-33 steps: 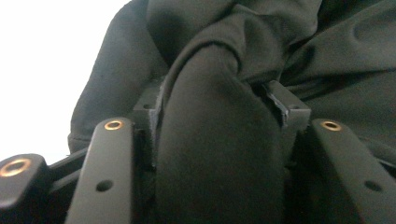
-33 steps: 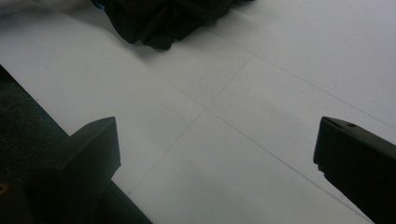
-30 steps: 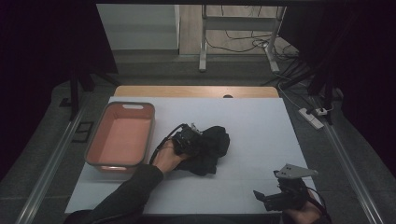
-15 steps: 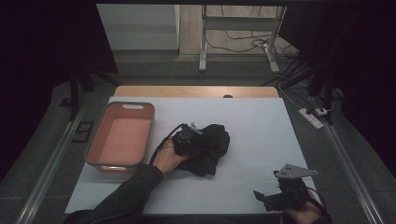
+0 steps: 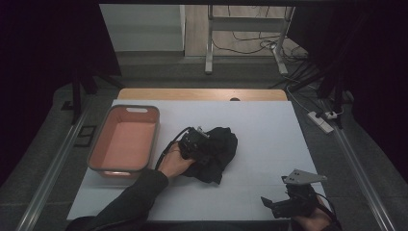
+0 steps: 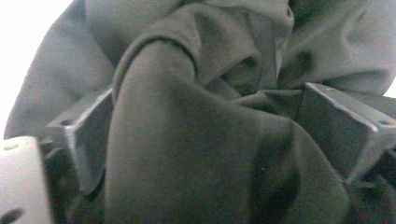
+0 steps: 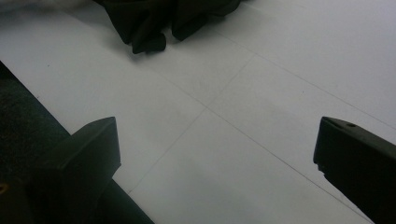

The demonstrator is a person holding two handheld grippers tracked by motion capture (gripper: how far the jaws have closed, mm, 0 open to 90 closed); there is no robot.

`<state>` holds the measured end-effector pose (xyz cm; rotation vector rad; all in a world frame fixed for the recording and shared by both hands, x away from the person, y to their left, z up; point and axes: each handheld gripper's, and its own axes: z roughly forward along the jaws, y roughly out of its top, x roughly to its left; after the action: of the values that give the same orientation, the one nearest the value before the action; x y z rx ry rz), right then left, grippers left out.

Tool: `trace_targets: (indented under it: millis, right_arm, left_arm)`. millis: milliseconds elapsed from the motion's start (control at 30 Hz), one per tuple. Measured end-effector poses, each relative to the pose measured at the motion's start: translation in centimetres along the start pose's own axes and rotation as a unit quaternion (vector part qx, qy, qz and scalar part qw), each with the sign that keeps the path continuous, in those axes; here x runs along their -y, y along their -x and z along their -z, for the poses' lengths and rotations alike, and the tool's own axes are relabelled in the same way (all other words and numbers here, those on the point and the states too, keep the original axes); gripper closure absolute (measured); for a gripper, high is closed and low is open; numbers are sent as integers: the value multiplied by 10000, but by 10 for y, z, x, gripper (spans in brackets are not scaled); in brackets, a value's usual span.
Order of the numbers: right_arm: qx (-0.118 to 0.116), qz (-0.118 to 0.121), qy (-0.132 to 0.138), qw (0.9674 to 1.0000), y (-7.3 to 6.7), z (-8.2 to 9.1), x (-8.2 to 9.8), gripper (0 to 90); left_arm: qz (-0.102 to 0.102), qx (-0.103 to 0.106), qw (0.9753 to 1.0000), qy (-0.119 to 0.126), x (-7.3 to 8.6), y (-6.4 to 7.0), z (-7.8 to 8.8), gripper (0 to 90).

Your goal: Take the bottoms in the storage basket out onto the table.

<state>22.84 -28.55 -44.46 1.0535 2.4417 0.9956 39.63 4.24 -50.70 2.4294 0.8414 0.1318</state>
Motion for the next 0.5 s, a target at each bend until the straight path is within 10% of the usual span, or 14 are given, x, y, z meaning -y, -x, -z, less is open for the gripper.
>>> trace_targets:
  millis: [500]
  right_arm:
    - [-4, 19, -1, 10000, 0, 0, 0, 4]
  left_arm:
    - [-55, -90, 9998, 145, -1, 1, 6, 0]
